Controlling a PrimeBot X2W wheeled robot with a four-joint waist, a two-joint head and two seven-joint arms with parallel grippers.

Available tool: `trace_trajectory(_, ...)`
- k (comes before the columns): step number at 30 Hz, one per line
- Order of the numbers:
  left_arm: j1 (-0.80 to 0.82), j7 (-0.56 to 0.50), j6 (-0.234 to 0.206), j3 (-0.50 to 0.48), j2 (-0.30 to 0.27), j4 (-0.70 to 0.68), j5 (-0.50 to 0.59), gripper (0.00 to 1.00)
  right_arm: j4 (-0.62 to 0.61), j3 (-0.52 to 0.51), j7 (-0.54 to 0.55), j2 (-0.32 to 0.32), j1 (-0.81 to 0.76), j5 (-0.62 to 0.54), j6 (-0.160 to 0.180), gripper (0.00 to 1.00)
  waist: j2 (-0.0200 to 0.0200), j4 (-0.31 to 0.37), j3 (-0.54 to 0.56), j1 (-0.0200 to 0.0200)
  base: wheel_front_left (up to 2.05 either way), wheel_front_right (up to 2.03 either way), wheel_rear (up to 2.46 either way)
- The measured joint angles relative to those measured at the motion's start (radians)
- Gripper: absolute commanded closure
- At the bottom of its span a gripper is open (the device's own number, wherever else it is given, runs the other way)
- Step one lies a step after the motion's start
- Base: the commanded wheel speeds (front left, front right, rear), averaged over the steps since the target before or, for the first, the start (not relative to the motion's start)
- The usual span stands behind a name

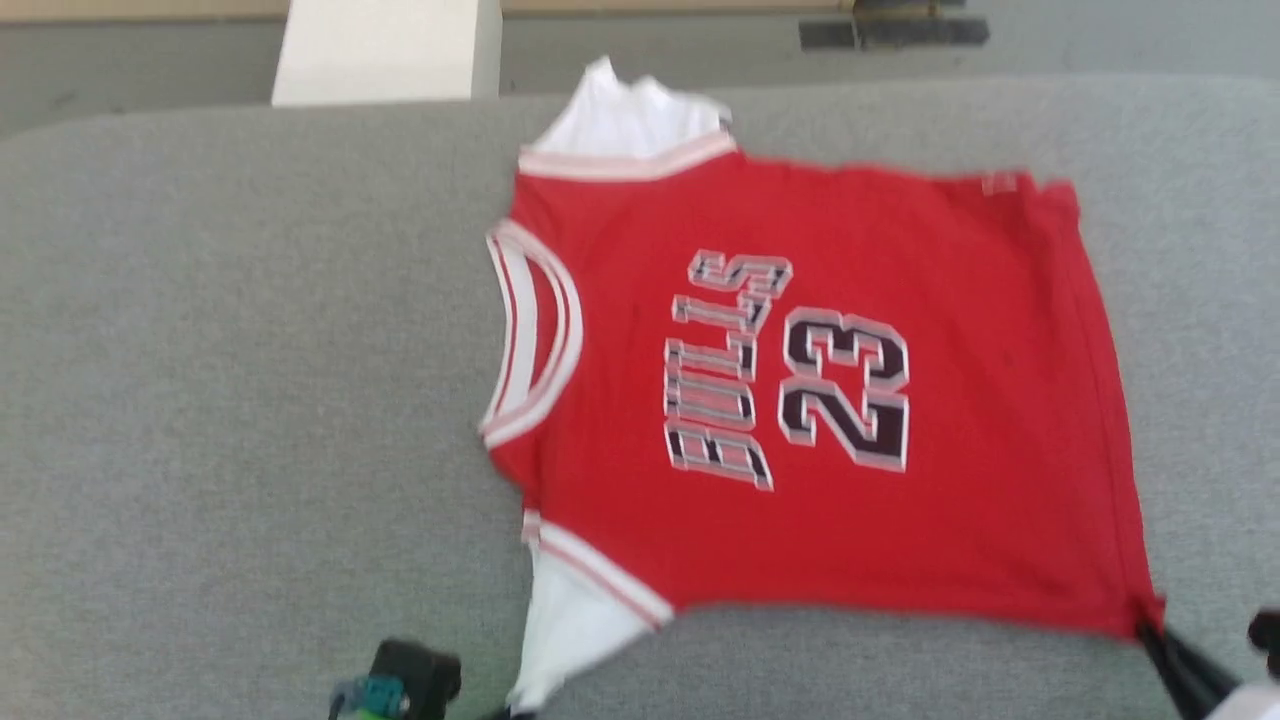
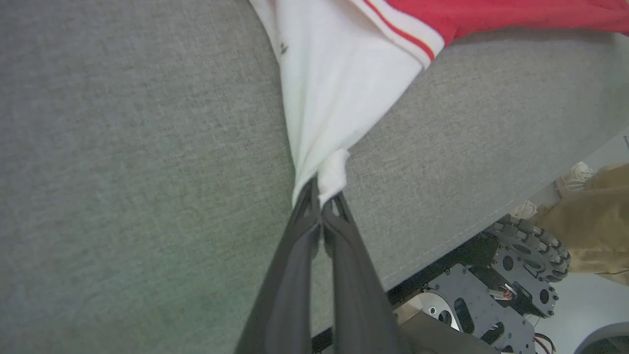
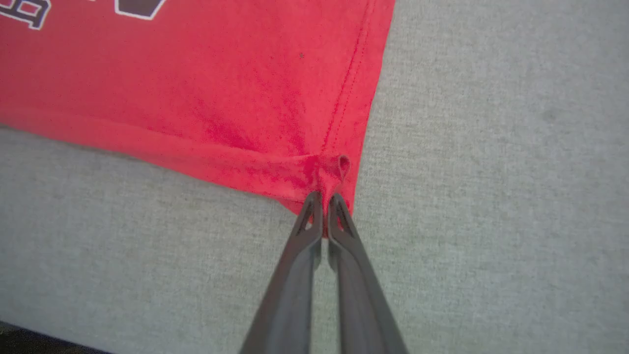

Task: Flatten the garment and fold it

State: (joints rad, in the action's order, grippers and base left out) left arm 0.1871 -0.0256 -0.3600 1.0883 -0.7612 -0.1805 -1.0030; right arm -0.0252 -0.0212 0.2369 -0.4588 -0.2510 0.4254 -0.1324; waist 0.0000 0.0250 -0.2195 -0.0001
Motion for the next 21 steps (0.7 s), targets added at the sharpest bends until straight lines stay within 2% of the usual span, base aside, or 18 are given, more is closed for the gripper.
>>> trace_trajectory(7,-0.098,-0.043,-0.021,0.017,-0.033,-0.058,-0.093,1.0,-0.025,-0.029,0.083,0.045,-0.11,-0.027,0.0,1.0,0.0,-0.003,0.075,0.0,0.0,0.0,0.0)
trace_trajectory(13,-0.126,-0.022,-0.052,0.004,-0.086,-0.12,-0.086,1.0,-0.068,-0.054,0.087,0.069,-0.162,-0.039,0.0,1.0,0.0,-0.012,0.122,0.0,0.0,0.0,0.0)
trace_trajectory(18,-0.076,-0.019,-0.052,-0.01,-0.124,-0.163,-0.015,1.0,-0.107,-0.046,0.071,0.037,-0.141,-0.046,0.0,1.0,0.0,-0.018,0.126,0.0,0.0,0.0,0.0)
trace_trajectory(21,0.012,-0.04,-0.032,-0.018,-0.125,-0.175,0.035,1.0,-0.121,-0.034,0.072,-0.007,-0.074,-0.045,0.0,1.0,0.0,-0.016,0.111,0.0,0.0,0.0,0.0)
